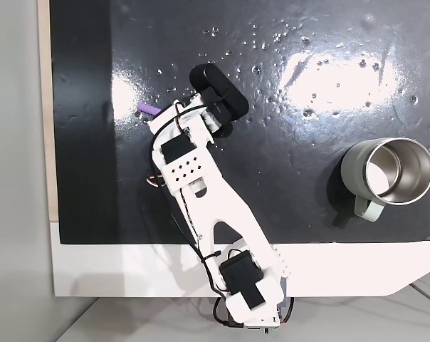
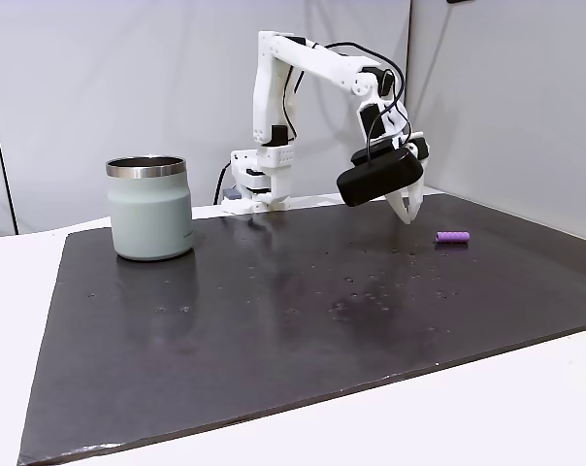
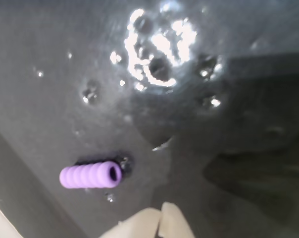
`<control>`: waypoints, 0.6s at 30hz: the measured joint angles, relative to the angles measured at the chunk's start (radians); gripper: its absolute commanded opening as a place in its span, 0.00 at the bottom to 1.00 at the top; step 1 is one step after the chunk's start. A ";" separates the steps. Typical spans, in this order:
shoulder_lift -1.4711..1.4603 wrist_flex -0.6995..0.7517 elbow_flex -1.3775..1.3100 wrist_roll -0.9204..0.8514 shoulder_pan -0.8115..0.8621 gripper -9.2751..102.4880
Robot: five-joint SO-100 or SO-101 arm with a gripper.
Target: Grasp a pengrip and put it in the cup.
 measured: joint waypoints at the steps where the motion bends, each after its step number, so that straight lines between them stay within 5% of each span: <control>1: -0.008 0.005 -0.012 -0.003 -0.015 0.08; 18: -0.264 0.094 -0.318 0.015 -0.120 0.08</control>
